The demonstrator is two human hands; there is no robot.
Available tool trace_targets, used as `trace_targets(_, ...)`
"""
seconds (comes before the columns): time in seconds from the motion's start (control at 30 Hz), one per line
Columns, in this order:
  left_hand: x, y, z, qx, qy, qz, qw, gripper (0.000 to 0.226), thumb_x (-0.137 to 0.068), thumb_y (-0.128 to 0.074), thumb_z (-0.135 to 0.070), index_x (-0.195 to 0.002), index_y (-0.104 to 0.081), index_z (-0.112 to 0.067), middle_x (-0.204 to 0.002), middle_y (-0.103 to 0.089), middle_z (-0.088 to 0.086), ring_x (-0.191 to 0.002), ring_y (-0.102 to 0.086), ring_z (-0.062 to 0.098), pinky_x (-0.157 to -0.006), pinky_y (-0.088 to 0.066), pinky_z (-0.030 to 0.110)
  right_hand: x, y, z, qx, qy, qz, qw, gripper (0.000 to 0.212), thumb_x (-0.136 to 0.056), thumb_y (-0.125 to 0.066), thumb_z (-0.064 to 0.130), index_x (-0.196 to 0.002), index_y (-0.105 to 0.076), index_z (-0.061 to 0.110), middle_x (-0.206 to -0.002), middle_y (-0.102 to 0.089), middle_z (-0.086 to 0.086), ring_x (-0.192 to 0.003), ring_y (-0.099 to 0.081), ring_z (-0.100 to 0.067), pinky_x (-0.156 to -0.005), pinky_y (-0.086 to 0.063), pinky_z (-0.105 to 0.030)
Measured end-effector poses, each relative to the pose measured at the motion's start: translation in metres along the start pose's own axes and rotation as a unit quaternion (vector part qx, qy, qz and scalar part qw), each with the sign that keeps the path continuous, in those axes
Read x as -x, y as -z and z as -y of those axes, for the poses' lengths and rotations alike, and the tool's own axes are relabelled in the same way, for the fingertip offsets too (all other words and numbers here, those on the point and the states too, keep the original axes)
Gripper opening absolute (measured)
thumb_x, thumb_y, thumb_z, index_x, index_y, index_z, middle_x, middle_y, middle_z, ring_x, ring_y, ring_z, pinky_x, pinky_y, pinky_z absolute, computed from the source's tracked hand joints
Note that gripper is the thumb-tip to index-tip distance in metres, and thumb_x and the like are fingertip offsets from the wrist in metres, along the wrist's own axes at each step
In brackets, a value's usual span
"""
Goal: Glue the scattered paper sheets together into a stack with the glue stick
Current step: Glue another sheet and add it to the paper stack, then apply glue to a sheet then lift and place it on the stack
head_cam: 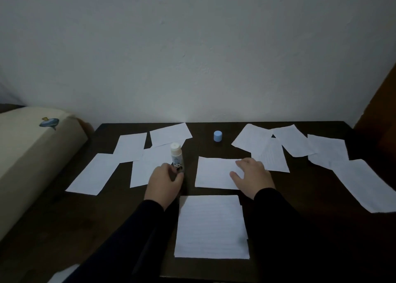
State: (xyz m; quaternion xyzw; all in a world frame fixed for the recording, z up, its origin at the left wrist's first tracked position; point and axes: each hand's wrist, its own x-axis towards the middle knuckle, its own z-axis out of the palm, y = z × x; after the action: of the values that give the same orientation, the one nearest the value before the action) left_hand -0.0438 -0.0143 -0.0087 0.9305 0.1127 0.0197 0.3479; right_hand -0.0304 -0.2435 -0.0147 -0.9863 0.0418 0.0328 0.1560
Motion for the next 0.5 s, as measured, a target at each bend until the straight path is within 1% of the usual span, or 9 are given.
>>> trace_targets(0.07, -0.011, 0.002, 0.005, 0.029, 0.037, -0.007, 0.999, 0.032, -0.087, -0.068, -0.032, -0.112, -0.05, -0.023, -0.116, -0.054, 0.002, -0.09, -0.052, 0.011, -0.075, -0.046, 0.022, -0.005, -0.001, -0.001, 0.013, 0.0, -0.003, 1.0, 0.057, -0.095, -0.042, 0.055, -0.144, -0.039, 0.026, -0.15, -0.035, 0.003, -0.135, -0.032, -0.019, -0.109, -0.031, -0.038)
trace_targets(0.1, -0.014, 0.002, 0.006, 0.053, 0.046, -0.009, 0.997, 0.043, -0.086, -0.07, -0.032, -0.121, -0.048, -0.022, -0.122, -0.052, 0.004, -0.094, -0.053, 0.013, -0.078, -0.048, 0.024, -0.007, -0.001, -0.001, 0.023, 0.0, 0.004, 1.0, 0.061, -0.094, -0.041, 0.058, -0.145, -0.037, 0.026, -0.152, -0.033, 0.003, -0.136, -0.03, -0.02, -0.11, -0.029, -0.04)
trace_targets(0.17, -0.018, 0.002, 0.008, 0.104, 0.045, -0.01, 0.994, 0.059, -0.084, -0.071, -0.031, -0.134, -0.042, -0.021, -0.136, -0.048, 0.005, -0.108, -0.054, 0.019, -0.089, -0.05, 0.033, -0.01, -0.003, -0.001, 0.04, -0.002, 0.026, 0.999, 0.069, -0.091, -0.038, 0.066, -0.148, -0.031, 0.027, -0.156, -0.027, 0.003, -0.14, -0.024, -0.022, -0.112, -0.024, -0.044)
trace_targets(0.23, -0.021, 0.001, 0.009, 0.138, 0.033, 0.0, 0.99, 0.066, -0.084, -0.072, -0.03, -0.14, -0.037, -0.023, -0.145, -0.043, 0.003, -0.119, -0.052, 0.023, -0.096, -0.048, 0.038, -0.011, -0.006, 0.0, 0.059, -0.011, 0.056, 0.997, 0.08, -0.087, -0.036, 0.073, -0.15, -0.024, 0.027, -0.159, -0.02, 0.002, -0.144, -0.017, -0.023, -0.113, -0.019, -0.049)
trace_targets(0.3, -0.023, 0.0, 0.007, 0.16, 0.022, 0.02, 0.987, 0.068, -0.085, -0.071, -0.029, -0.143, -0.035, -0.025, -0.147, -0.042, 0.001, -0.125, -0.05, 0.024, -0.099, -0.046, 0.039, -0.011, -0.011, 0.0, 0.077, -0.023, 0.073, 0.994, 0.09, -0.083, -0.036, 0.078, -0.152, -0.015, 0.025, -0.161, -0.013, 0.002, -0.146, -0.011, -0.025, -0.115, -0.015, -0.053)
trace_targets(0.37, -0.024, -0.002, 0.003, 0.163, 0.008, 0.032, 0.986, 0.066, -0.086, -0.069, -0.03, -0.143, -0.035, -0.025, -0.147, -0.044, 0.0, -0.126, -0.049, 0.023, -0.098, -0.044, 0.035, -0.011, -0.013, 0.001, 0.089, -0.033, 0.077, 0.993, 0.096, -0.082, -0.036, 0.078, -0.153, -0.007, 0.022, -0.161, -0.008, 0.002, -0.147, -0.006, -0.026, -0.116, -0.013, -0.055)
trace_targets(0.43, -0.027, -0.004, 0.002, 0.147, -0.007, 0.038, 0.988, 0.059, -0.089, -0.066, -0.032, -0.141, -0.039, -0.023, -0.143, -0.047, 0.0, -0.124, -0.049, 0.021, -0.095, -0.042, 0.031, -0.012, -0.012, 0.003, 0.096, -0.038, 0.08, 0.991, 0.1, -0.082, -0.036, 0.079, -0.153, 0.001, 0.021, -0.162, -0.004, 0.001, -0.148, 0.0, -0.027, -0.115, -0.011, -0.057)
trace_targets(0.5, -0.029, -0.003, 0.003, 0.141, -0.01, 0.039, 0.989, 0.052, -0.09, -0.063, -0.032, -0.137, -0.044, -0.021, -0.139, -0.051, 0.0, -0.116, -0.05, 0.016, -0.091, -0.039, 0.027, -0.015, -0.012, 0.004, 0.099, -0.046, 0.09, 0.99, 0.101, -0.081, -0.035, 0.08, -0.153, 0.003, 0.021, -0.162, -0.001, 0.0, -0.148, 0.003, -0.027, -0.115, -0.009, -0.059)
